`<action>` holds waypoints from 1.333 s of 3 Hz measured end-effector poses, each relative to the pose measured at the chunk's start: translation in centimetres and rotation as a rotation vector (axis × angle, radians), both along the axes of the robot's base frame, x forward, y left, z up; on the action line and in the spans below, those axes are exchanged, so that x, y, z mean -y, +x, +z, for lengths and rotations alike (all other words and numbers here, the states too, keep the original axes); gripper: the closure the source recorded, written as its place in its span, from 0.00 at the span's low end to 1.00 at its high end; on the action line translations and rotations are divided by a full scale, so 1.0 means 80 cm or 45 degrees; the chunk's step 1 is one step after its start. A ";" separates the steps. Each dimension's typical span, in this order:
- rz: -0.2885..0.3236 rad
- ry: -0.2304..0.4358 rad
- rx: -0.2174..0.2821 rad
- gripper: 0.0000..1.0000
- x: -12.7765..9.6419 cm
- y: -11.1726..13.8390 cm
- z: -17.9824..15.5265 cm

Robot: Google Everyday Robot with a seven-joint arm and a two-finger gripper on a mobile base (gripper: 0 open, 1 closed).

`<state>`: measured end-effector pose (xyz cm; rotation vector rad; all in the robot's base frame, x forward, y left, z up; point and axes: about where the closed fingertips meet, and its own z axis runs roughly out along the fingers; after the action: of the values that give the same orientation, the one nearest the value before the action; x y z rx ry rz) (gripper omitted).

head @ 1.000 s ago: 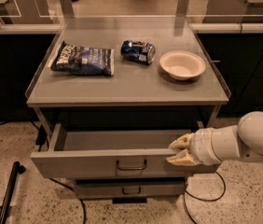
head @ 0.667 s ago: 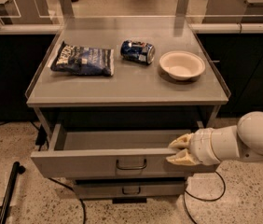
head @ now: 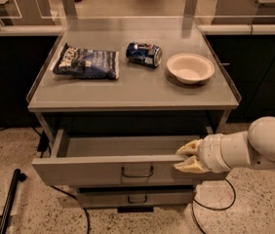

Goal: Open top drawer

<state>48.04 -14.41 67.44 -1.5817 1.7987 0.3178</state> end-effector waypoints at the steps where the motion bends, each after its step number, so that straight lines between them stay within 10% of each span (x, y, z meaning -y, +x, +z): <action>1: 0.000 0.000 0.000 0.35 0.000 0.000 0.000; 2: 0.000 0.000 0.000 0.13 0.000 0.000 0.000; 3: 0.000 0.000 0.000 0.14 0.000 0.000 0.000; 4: 0.002 -0.005 -0.004 0.37 0.004 -0.009 -0.002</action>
Offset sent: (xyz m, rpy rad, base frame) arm 0.0000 0.0000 0.0000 0.0000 0.0000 0.0001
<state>47.33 -14.71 67.31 -1.5863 1.8015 0.3186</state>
